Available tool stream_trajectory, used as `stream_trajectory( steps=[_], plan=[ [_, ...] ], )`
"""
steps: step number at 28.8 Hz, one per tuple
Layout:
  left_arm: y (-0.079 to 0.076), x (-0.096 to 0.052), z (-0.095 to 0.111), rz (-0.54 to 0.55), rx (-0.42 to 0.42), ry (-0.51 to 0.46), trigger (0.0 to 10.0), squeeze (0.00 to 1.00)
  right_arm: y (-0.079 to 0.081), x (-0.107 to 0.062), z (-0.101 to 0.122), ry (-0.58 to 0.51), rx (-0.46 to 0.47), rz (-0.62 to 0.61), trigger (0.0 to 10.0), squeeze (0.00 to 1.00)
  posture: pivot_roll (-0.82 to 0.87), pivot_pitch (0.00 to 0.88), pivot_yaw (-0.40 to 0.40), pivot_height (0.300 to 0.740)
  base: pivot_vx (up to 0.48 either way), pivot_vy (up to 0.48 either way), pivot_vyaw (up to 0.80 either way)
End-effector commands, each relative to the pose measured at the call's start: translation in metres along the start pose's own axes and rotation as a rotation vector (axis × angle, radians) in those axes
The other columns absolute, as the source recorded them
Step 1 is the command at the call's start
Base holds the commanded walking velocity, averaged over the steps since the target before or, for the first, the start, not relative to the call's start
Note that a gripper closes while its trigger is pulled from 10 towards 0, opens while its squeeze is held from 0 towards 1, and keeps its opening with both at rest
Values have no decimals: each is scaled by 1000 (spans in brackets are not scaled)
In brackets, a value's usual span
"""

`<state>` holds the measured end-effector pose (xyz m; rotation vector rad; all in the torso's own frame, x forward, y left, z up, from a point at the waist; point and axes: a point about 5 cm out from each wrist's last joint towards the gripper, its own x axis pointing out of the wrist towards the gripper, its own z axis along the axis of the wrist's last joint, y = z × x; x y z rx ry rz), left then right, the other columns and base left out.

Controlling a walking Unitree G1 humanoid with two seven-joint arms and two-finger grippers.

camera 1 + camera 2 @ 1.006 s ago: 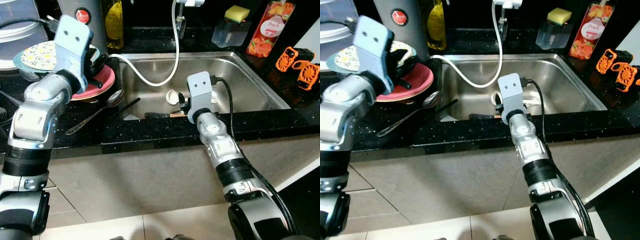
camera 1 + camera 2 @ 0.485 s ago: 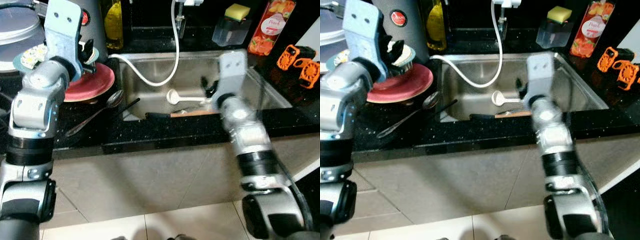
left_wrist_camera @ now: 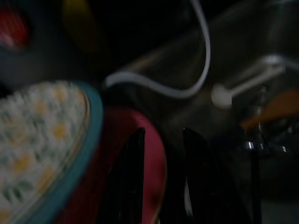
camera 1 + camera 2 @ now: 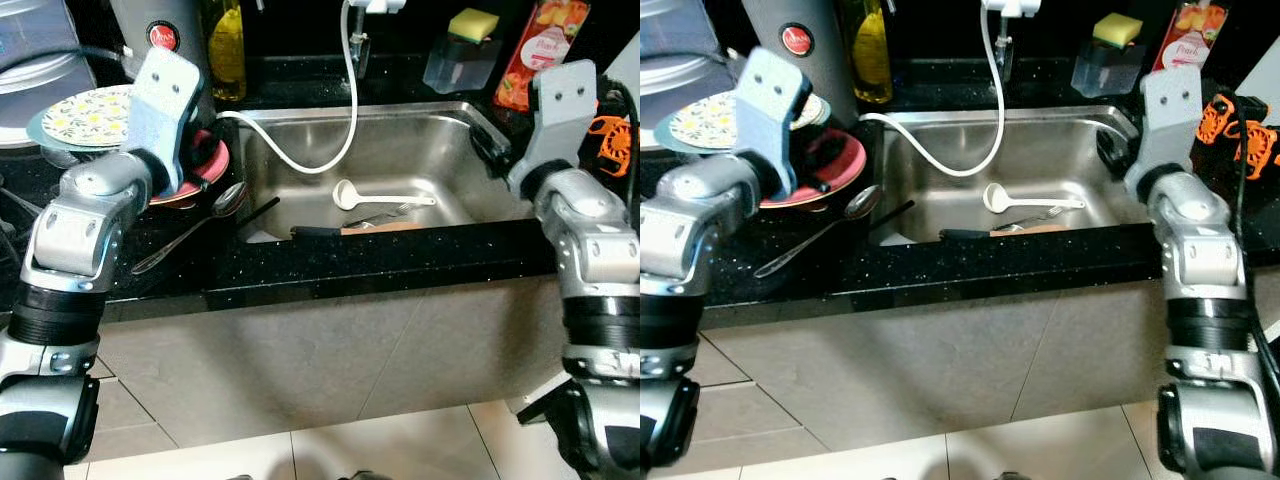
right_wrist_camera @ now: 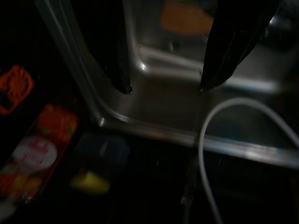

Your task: Kitchen organization

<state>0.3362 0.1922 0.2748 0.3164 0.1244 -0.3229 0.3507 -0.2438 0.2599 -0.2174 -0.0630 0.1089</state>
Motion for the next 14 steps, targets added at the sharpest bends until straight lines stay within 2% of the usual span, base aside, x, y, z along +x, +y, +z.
stream_trajectory(
  steps=[1,3,6,9,10,14],
  plan=[
    [-8,0,-9,-41,-52,33,10000,0,1,-5,-1,13,27,36,10000,0,81,14,-4,740,0,0,0],
    [-12,-1,-21,-52,-104,81,10000,0,13,-10,-3,11,35,98,10000,0,70,22,-2,740,0,0,0],
    [-17,-4,-29,-49,-56,99,10000,0,30,-14,-10,19,41,173,10000,0,67,25,-1,740,0,0,0],
    [-27,-4,-31,-122,-87,103,10000,0,50,-18,-18,42,33,253,10000,0,60,31,-8,740,0,0,0],
    [-27,-4,-31,-122,-87,103,10000,0,50,-18,-18,42,33,253,10000,0,60,31,-8,740,0,0,0],
    [-33,-6,-33,-135,-41,129,9765,0,70,-26,-22,29,-28,331,10000,0,57,32,-11,740,0,0,0]
  ],
)
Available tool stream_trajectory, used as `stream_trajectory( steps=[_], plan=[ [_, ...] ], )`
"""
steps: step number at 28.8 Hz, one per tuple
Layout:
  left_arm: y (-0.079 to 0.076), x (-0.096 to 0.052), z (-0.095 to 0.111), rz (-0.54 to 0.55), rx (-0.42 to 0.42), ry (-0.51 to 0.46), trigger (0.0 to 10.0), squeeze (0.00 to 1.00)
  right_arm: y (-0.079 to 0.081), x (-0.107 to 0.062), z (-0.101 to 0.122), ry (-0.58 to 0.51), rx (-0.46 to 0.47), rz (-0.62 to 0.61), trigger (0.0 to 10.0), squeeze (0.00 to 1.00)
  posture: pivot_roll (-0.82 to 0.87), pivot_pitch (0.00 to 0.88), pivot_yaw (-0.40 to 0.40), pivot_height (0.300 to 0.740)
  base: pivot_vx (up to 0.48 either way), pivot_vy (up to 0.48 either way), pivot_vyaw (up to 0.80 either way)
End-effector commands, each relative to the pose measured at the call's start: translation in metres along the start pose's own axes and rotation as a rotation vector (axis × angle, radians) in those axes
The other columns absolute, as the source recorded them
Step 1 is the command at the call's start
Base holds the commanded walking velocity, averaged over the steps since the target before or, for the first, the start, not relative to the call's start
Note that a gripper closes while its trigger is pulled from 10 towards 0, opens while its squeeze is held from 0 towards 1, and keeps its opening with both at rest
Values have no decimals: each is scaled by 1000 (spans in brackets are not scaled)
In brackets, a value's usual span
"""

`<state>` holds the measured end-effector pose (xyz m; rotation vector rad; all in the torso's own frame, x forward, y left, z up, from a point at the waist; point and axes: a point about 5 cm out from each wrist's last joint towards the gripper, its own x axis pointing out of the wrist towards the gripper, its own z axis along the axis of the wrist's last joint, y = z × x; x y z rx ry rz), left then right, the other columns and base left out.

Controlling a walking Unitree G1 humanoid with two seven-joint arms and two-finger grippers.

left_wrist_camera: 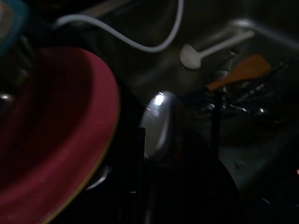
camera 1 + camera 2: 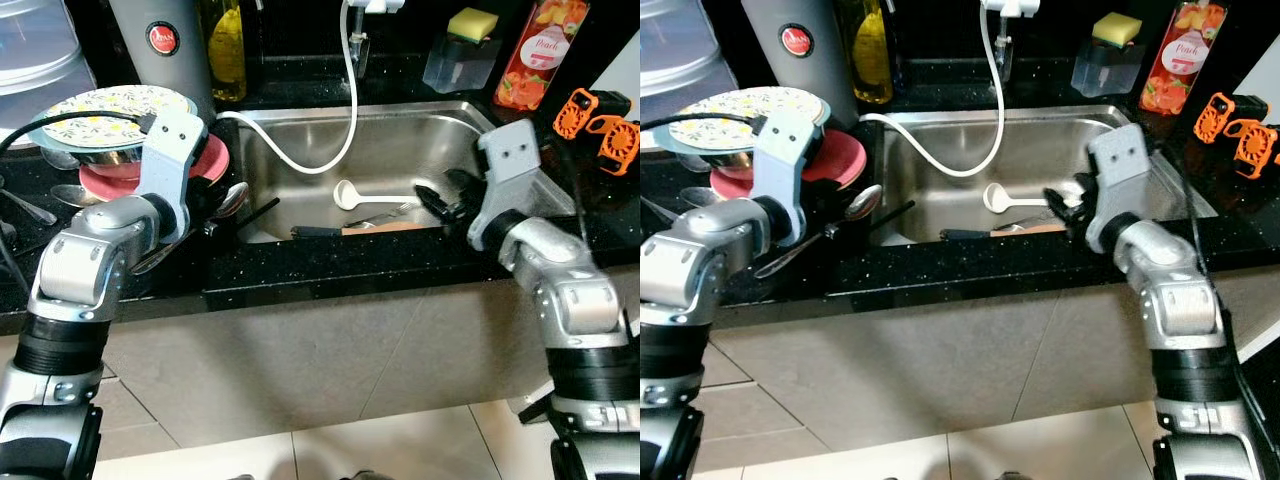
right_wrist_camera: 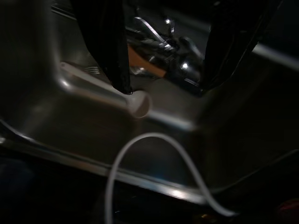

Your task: Kitchen organization

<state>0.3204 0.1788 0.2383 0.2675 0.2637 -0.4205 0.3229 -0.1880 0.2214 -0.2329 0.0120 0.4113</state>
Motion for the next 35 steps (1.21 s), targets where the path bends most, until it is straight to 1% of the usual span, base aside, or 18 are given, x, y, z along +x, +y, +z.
stream_trajectory(
  steps=[1,2,3,4,5,7,8,9,11,13,16,18,20,22,24,27,30,35],
  plan=[
    [-5,0,-3,-12,19,18,9765,0,6,-1,1,-9,-25,22,10000,0,57,32,-11,740,0,0,0],
    [-5,-2,-3,-2,41,20,10000,0,12,0,0,-19,-7,32,10000,0,60,31,-14,740,0,0,0],
    [-4,-7,-5,8,47,33,10000,0,24,0,-3,-41,68,34,10000,0,66,30,-16,740,0,0,0],
    [-4,-7,-5,8,47,33,10000,0,24,0,-3,-41,68,34,10000,0,66,30,-16,740,0,0,0],
    [-4,-8,-10,31,20,40,10000,0,37,-2,-10,-44,140,40,10000,0,66,30,-16,740,0,0,0],
    [-6,-8,-13,45,12,29,10000,0,47,-4,-15,-40,172,51,10000,0,72,30,-19,740,0,0,0],
    [-6,-8,-13,45,12,29,10000,0,47,-4,-15,-40,172,51,10000,0,72,30,-19,740,0,0,0],
    [-7,-8,-14,51,8,18,10000,0,51,-5,-17,-35,179,57,10000,0,72,30,-19,740,0,0,0],
    [-12,-9,-7,19,21,-36,10000,0,59,-5,-19,-40,168,64,10000,0,74,28,-17,740,0,0,0],
    [-15,-11,-1,8,32,-76,10000,0,61,-5,-18,-47,158,59,10000,0,75,27,-16,740,0,0,0],
    [-14,-12,-1,14,27,-77,10000,0,61,-5,-16,-57,136,51,10000,0,75,27,-16,740,0,0,0],
    [-12,-12,-2,20,10,-64,10000,0,59,-4,-13,-70,111,40,10000,0,73,24,-15,740,0,0,0],
    [-8,-14,-6,23,-38,-26,10000,0,53,1,-4,-103,74,1,10000,0,72,25,-14,740,0,0,0],
    [-8,-15,-10,17,-76,-6,10000,0,50,3,-1,-113,96,-35,10000,0,76,27,-13,740,0,0,0],
    [-8,-16,-17,14,-97,29,10000,0,52,4,-2,-113,109,-45,10000,0,79,30,-13,740,0,0,0],
    [-7,-16,-25,25,-98,64,10000,0,57,3,-4,-106,108,-29,10000,0,79,31,-14,740,0,0,0],
    [-3,-15,-30,38,-97,82,10000,0,57,3,-5,-104,108,-30,10000,0,82,30,-18,740,0,0,0],
    [2,-14,-27,69,-76,83,10000,0,55,6,-3,-113,106,-43,10000,0,81,26,-16,740,0,0,0]
  ],
)
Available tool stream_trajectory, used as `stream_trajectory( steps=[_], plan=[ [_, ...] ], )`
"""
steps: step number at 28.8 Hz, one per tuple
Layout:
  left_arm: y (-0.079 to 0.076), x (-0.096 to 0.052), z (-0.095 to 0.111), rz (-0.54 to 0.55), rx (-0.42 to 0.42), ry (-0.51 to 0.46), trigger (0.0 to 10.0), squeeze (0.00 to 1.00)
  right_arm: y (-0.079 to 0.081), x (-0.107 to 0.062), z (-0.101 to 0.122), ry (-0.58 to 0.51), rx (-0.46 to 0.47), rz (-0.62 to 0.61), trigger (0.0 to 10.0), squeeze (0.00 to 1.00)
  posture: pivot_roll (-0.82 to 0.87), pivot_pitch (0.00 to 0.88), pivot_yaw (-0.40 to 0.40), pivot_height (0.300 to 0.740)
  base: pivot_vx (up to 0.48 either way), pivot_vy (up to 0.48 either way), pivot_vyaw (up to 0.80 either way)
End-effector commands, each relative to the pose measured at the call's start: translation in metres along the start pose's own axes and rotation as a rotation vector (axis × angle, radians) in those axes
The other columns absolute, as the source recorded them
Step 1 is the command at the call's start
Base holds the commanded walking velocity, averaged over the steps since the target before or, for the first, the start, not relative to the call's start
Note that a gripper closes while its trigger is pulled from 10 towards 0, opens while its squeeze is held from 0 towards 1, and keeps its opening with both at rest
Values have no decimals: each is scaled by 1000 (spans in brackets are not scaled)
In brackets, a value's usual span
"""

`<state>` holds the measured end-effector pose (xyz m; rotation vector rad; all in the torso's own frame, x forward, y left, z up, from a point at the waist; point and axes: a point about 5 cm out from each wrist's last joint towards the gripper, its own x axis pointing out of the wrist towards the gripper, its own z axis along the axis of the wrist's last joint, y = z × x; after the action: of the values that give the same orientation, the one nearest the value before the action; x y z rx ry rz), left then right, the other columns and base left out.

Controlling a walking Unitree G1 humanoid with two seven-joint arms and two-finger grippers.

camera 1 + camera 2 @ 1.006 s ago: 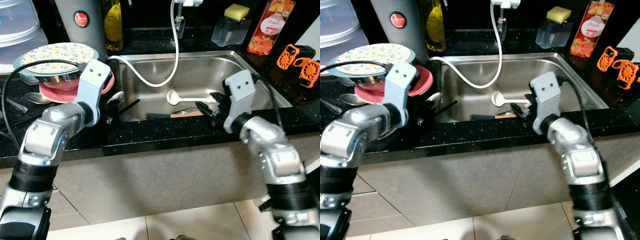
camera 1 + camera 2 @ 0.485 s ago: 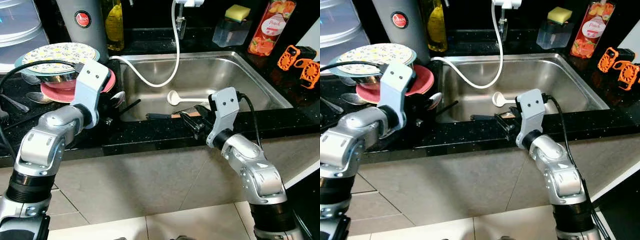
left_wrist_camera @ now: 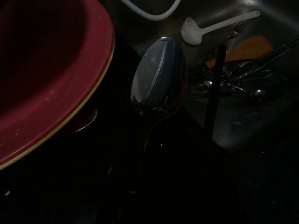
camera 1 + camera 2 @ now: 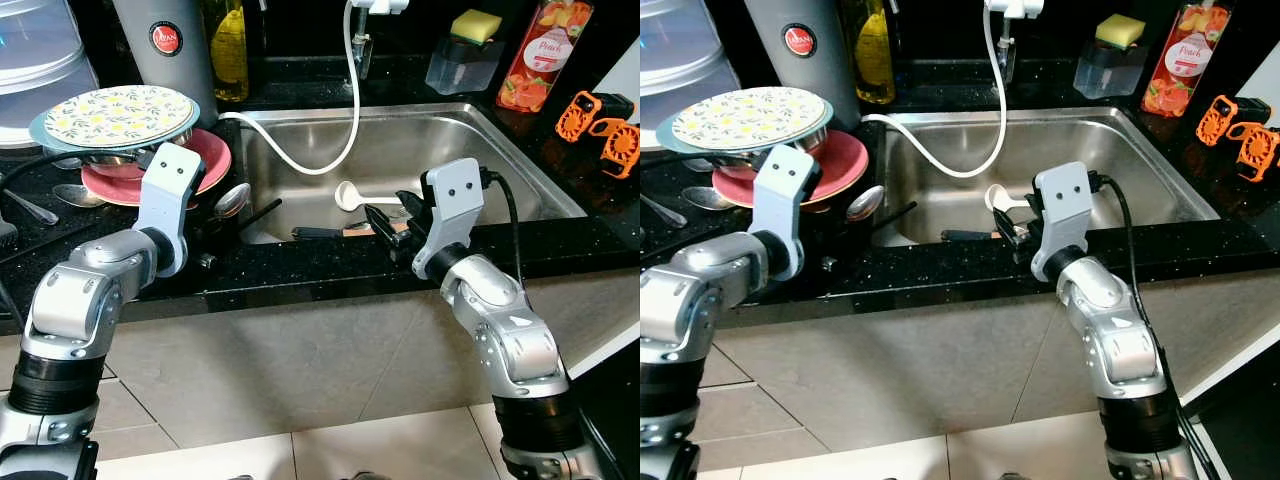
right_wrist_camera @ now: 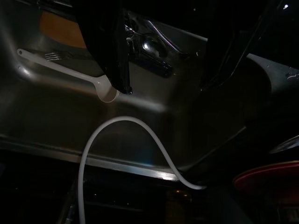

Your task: Kitchen organization

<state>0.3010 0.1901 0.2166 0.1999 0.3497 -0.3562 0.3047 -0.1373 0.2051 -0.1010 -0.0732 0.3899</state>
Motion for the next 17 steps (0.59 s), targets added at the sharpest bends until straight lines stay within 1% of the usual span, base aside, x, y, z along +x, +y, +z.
stream_trajectory(
  steps=[1,2,3,4,7,10,14,16,17],
  plan=[
    [6,0,2,31,10,5,10000,0,-2,2,1,-9,-6,-13,10000,0,81,26,-16,740,0,0,0],
    [6,0,2,31,10,5,10000,0,-2,2,1,-9,-6,-13,10000,0,81,26,-16,740,0,0,0],
    [12,2,1,41,-18,11,10000,0,-2,2,1,-9,-5,-16,10000,0,84,22,-16,740,0,0,0],
    [14,3,0,40,-33,17,10000,0,-3,2,0,-8,-6,-17,10000,0,82,20,-15,740,0,0,0],
    [16,6,-4,27,-79,30,10000,0,-4,2,0,-7,-8,-19,10000,0,82,20,-15,740,0,0,0],
    [17,7,-5,26,-88,40,10000,0,-6,2,1,-9,-13,-23,10000,0,82,20,-15,740,0,0,0],
    [16,7,-13,3,-89,86,9882,0,-9,2,2,-12,-16,-37,10000,0,76,15,-8,740,0,0,0],
    [16,7,-13,3,-89,86,9882,0,-9,2,2,-12,-16,-37,10000,0,76,15,-8,740,0,0,0],
    [15,8,-15,-6,-86,97,9569,0,-9,1,2,-12,-16,-39,10000,0,76,15,-8,740,0,0,0]
  ],
)
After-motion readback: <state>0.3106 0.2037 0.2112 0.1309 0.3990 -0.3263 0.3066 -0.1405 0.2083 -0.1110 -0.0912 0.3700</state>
